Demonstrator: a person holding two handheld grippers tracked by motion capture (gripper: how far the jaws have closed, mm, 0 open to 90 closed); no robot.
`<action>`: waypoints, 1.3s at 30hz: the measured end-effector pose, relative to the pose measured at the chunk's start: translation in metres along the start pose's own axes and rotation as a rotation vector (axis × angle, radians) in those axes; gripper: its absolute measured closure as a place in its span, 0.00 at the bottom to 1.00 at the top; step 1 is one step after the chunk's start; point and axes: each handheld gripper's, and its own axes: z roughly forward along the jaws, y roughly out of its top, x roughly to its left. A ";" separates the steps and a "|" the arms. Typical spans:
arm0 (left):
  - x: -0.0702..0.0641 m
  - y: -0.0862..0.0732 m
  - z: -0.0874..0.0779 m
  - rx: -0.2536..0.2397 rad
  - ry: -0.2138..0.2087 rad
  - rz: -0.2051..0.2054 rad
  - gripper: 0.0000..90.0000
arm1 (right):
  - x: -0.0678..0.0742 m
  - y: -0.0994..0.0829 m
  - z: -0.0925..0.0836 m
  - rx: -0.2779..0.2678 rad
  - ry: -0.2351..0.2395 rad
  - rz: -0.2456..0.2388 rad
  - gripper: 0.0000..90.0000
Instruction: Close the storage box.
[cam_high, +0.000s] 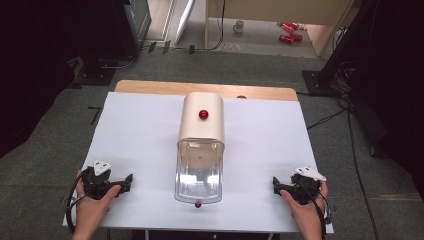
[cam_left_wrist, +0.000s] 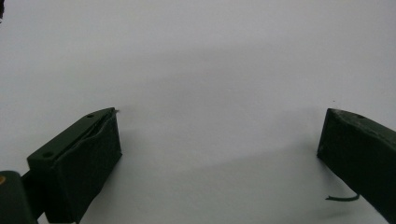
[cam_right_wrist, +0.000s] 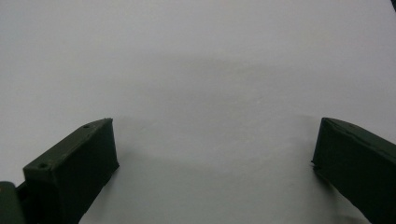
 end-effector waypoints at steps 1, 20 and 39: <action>0.000 0.000 0.000 0.000 0.000 0.000 0.00 | 0.000 0.000 0.000 -0.001 0.005 0.004 0.00; 0.000 0.000 0.000 -0.002 0.001 0.001 0.00 | 0.025 0.007 -0.041 -0.141 0.036 0.038 0.22; -0.002 -0.001 -0.003 -0.005 -0.008 0.022 0.00 | 0.101 0.010 -0.071 -0.204 0.214 -0.082 0.50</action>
